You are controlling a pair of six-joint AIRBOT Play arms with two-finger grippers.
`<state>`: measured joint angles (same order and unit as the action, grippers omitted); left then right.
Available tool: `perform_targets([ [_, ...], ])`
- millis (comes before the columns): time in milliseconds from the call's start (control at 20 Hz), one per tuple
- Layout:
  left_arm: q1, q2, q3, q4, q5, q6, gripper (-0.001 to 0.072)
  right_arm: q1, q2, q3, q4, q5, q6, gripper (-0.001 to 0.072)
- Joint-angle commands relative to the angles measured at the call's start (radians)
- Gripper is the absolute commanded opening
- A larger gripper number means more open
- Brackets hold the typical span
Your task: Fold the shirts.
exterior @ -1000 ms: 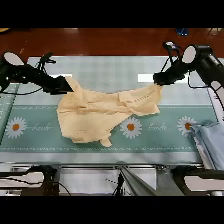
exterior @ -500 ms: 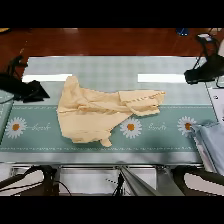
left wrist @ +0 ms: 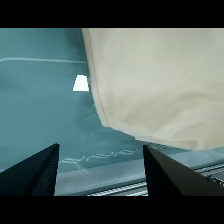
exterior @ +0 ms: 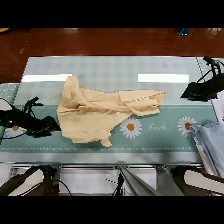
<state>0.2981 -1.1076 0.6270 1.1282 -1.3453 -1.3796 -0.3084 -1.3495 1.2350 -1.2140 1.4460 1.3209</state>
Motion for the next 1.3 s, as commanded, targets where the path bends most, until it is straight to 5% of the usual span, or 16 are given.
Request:
perform_targets([
  [0,-0.01,-0.012,-0.062,-0.129,0.084,0.034,0.0598,-0.015,0.001,-0.069,0.094,-0.025,-0.042,0.0488],
  [550,-0.108,-0.236,-0.06,-0.244,0.134,0.06,0.0555,-0.014,0.0,-0.103,0.166,-0.043,-0.063,0.049],
  [650,-0.108,-0.263,-0.061,-0.296,0.128,0.116,0.0082,-0.014,0.0,-0.109,0.166,-0.046,-0.071,0.0491],
  [700,-0.107,-0.262,-0.061,-0.32,0.121,0.153,0.0022,-0.014,0.0,-0.121,0.165,-0.052,-0.071,0.0492],
  [1250,-0.105,-0.212,0.008,-0.344,0.058,0.228,0.0022,0.063,-0.024,-0.352,0.291,-0.404,-0.077,0.049],
])
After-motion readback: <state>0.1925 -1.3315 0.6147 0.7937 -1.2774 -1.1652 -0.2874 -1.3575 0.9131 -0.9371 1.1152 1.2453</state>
